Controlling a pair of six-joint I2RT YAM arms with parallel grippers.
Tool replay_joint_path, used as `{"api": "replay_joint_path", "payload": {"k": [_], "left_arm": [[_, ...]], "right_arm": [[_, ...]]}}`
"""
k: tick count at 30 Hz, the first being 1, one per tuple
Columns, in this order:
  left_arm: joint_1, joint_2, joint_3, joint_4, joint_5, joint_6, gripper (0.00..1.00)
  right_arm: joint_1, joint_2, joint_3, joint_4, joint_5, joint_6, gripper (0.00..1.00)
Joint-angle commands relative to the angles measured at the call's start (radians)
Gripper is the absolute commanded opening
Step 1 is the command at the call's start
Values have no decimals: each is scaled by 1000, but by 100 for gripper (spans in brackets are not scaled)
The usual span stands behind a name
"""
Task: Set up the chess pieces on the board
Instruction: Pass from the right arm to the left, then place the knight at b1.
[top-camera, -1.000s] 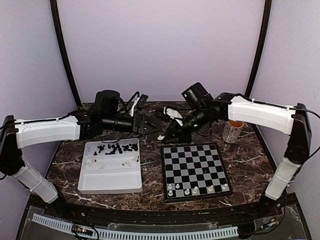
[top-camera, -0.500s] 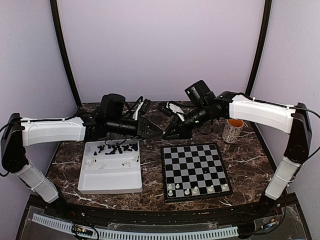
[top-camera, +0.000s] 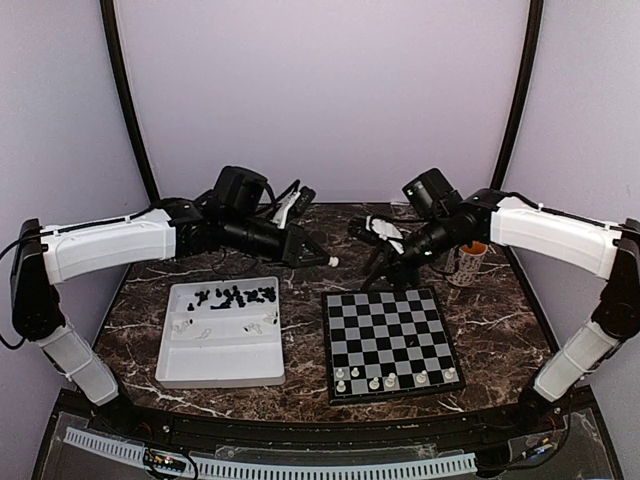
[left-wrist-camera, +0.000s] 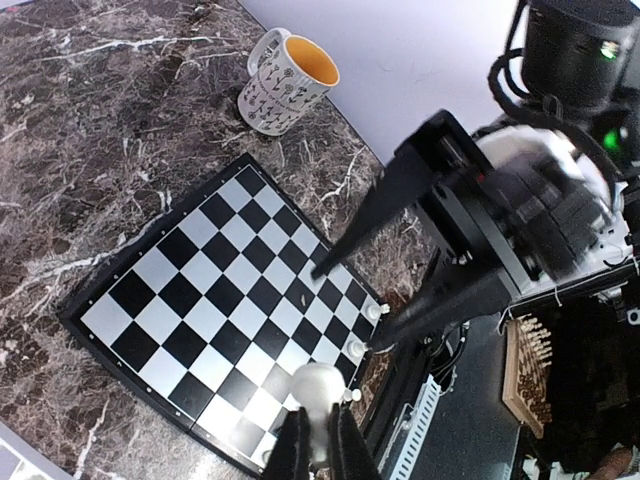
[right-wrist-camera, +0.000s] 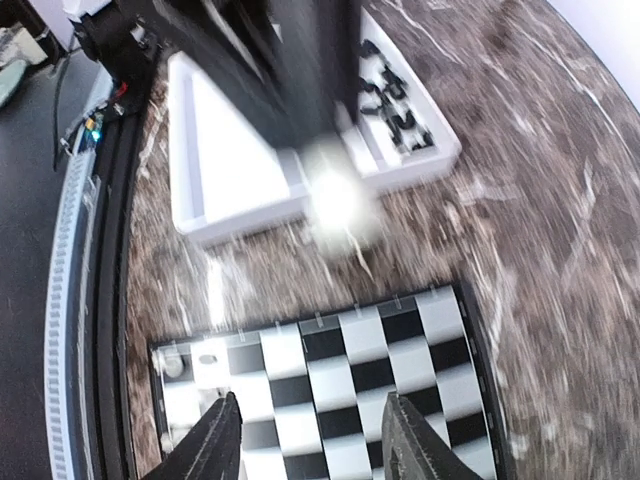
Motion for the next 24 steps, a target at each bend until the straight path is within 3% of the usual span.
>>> {"api": "replay_joint_path", "payload": {"k": [1, 6, 11, 18, 24], "left_arm": [[-54, 27, 150, -361, -98, 252, 0], [-162, 137, 281, -564, -173, 424, 0], [-297, 300, 454, -742, -274, 518, 0], [-401, 473, 660, -886, -387, 620, 0], [-444, 554, 731, -942, -398, 655, 0]], "right_arm": [[-170, -148, -127, -88, -22, -101, 50], [-380, -305, -317, 8, -25, -41, 51], [-524, -360, -454, 131, -20, 25, 51], [-536, -351, -455, 157, 29, 32, 52], [-537, -337, -459, 156, 26, 20, 53]]}}
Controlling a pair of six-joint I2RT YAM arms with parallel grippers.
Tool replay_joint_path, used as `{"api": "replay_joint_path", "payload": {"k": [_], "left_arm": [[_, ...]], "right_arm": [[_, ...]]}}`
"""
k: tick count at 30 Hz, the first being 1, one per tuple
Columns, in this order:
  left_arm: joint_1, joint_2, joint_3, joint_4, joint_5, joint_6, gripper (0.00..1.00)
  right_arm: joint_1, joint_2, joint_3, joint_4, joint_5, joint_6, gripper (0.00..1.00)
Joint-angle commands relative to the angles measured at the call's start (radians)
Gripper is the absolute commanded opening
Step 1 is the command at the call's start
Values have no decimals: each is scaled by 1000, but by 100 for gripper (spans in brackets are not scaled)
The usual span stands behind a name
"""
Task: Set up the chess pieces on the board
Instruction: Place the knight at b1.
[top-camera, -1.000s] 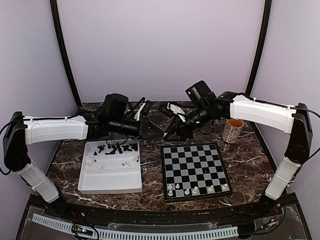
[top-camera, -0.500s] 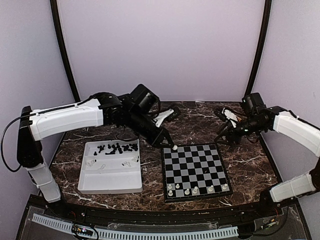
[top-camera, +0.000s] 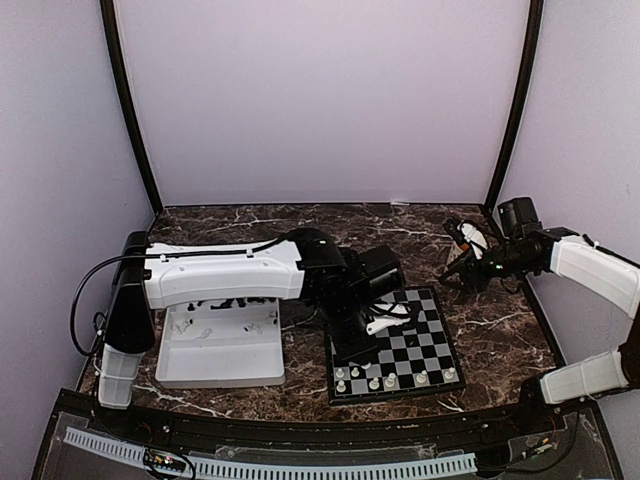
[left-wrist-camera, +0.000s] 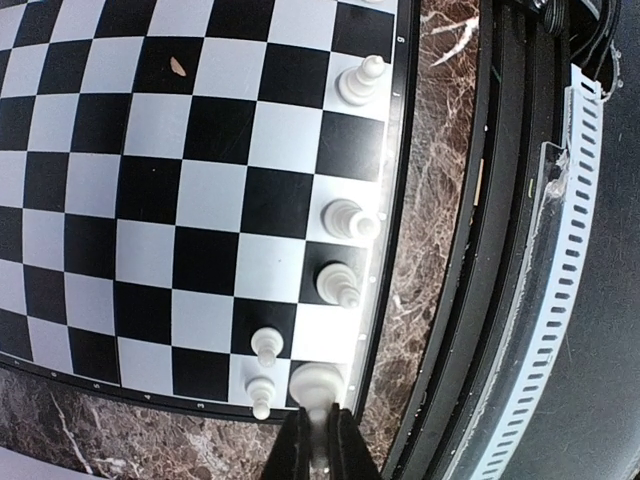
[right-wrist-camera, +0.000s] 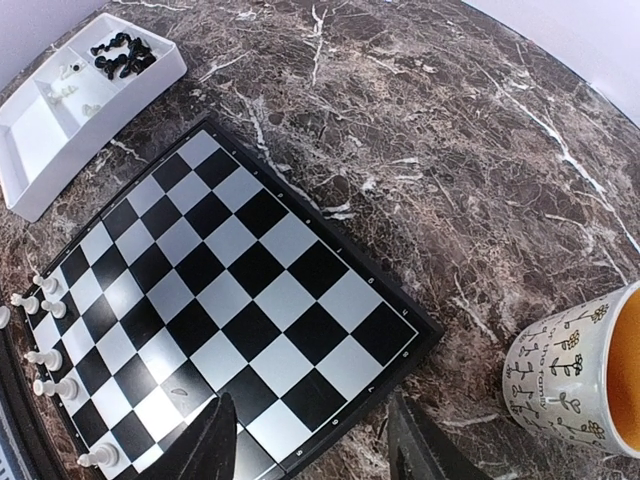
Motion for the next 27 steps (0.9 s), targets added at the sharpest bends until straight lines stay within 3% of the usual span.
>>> {"api": "replay_joint_path", "payload": {"k": [1, 27], "left_arm": [[-20, 25, 59, -109, -38, 59, 0], [-62, 175, 113, -157, -53, 32, 3]], "right_arm": [[-3, 10, -2, 35, -1, 0, 53], [-3, 24, -2, 23, -28, -12, 55]]}}
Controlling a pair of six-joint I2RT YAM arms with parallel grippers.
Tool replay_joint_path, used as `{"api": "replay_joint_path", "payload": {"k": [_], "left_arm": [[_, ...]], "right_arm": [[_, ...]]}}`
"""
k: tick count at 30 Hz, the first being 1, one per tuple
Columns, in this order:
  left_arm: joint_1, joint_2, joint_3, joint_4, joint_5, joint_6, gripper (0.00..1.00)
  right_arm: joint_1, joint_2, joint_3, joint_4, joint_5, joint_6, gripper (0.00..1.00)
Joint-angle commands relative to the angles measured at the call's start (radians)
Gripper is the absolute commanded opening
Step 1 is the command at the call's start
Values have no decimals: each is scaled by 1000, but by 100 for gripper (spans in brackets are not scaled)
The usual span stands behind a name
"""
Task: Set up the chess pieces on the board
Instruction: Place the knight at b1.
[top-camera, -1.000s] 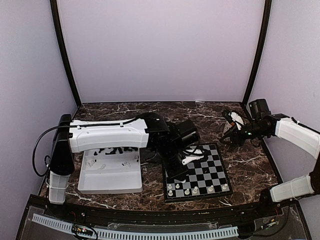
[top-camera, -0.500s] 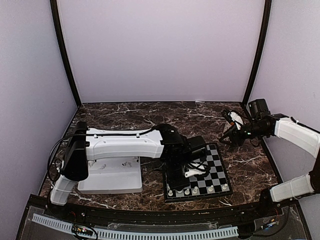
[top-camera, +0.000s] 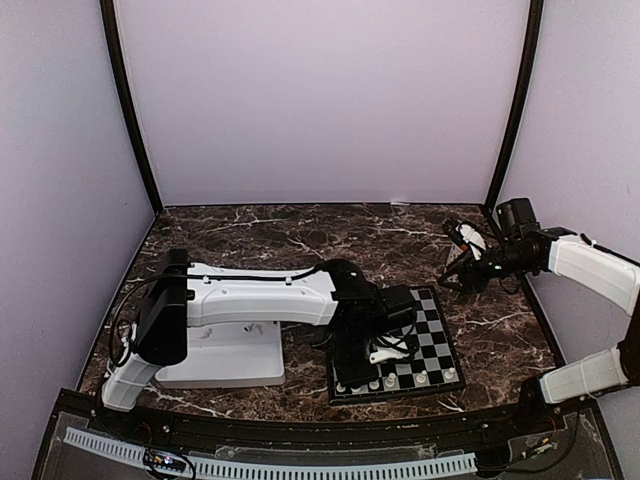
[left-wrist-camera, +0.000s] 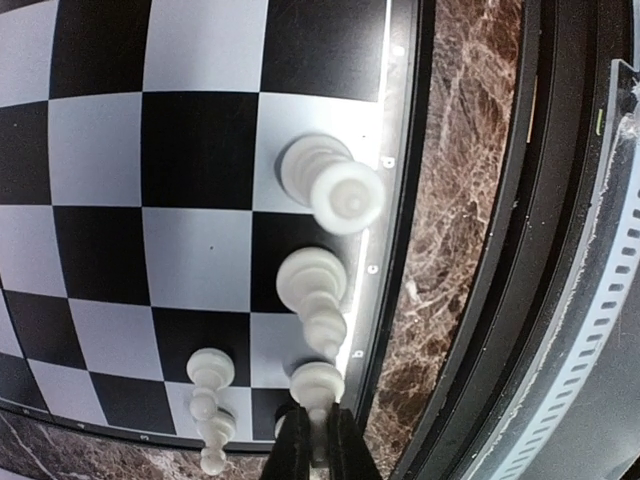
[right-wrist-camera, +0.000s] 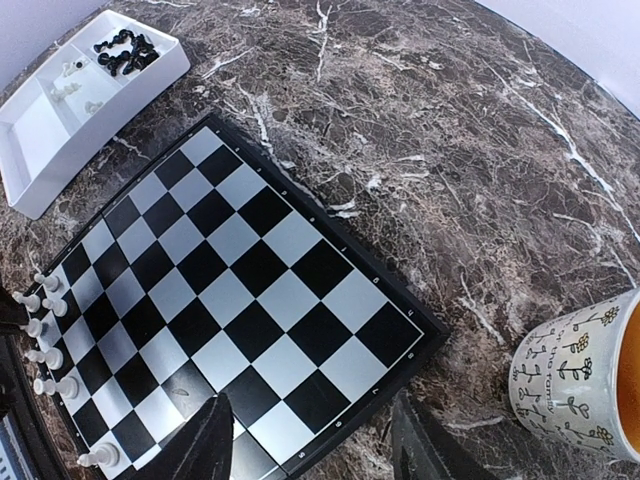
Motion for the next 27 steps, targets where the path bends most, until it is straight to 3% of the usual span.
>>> {"api": "replay_joint_path", "payload": {"k": [1, 14, 27], "left_arm": [[-6, 26, 34, -34, -18, -8, 3], [-6, 47, 56, -32, -23, -21, 3], [-6, -10, 70, -40, -13, -34, 25]], "right_arm": [[-3, 8, -2, 18, -18, -8, 55], [-3, 12, 0, 16, -25, -12, 56], [-3, 10, 1, 12, -28, -11, 57]]}}
